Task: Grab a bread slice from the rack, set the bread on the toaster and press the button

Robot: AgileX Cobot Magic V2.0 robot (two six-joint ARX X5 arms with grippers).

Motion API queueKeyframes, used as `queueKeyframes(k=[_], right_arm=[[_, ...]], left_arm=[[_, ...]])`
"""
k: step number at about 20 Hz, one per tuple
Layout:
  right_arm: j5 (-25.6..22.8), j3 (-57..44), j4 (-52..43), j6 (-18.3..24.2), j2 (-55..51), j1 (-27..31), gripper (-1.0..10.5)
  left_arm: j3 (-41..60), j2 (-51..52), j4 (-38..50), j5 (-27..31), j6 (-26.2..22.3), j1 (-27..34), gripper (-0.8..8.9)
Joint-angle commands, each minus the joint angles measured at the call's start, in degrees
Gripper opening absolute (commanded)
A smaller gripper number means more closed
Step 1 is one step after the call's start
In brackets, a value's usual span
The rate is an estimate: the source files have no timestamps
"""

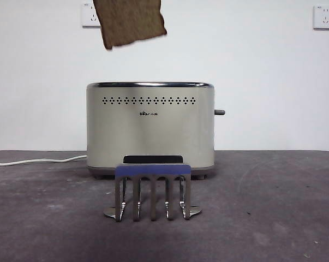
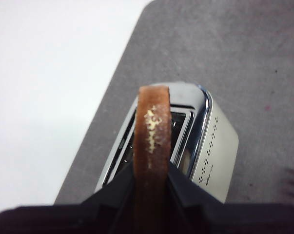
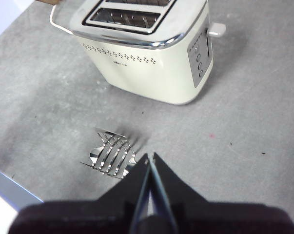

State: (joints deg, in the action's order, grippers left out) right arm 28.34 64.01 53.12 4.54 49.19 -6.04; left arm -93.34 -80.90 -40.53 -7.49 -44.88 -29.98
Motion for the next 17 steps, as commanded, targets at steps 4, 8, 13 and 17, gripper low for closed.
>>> queueKeyframes(k=[4,8,13,17], right_arm=[[0.09,0.02,-0.09,0.98,2.25,-0.11,-0.1],[0.09,0.02,-0.09,1.42,4.39,-0.11,-0.1],[0.07,0.02,-0.11,2.23,6.34,-0.11,-0.1],[0.09,0.02,-0.13,2.62,7.08,-0.11,-0.1]], left_arm=[[-0.13,-5.40,3.74,-0.57,-8.17,1.97,-0.10],[-3.13,-10.08,3.50,-0.87,-10.84,1.99,-0.10],[-3.50,-12.72,0.48,-3.39,-13.09,1.81,-0.10],[-3.50,-12.74,-0.61,-3.63,-14.21,2.03,-0.10]])
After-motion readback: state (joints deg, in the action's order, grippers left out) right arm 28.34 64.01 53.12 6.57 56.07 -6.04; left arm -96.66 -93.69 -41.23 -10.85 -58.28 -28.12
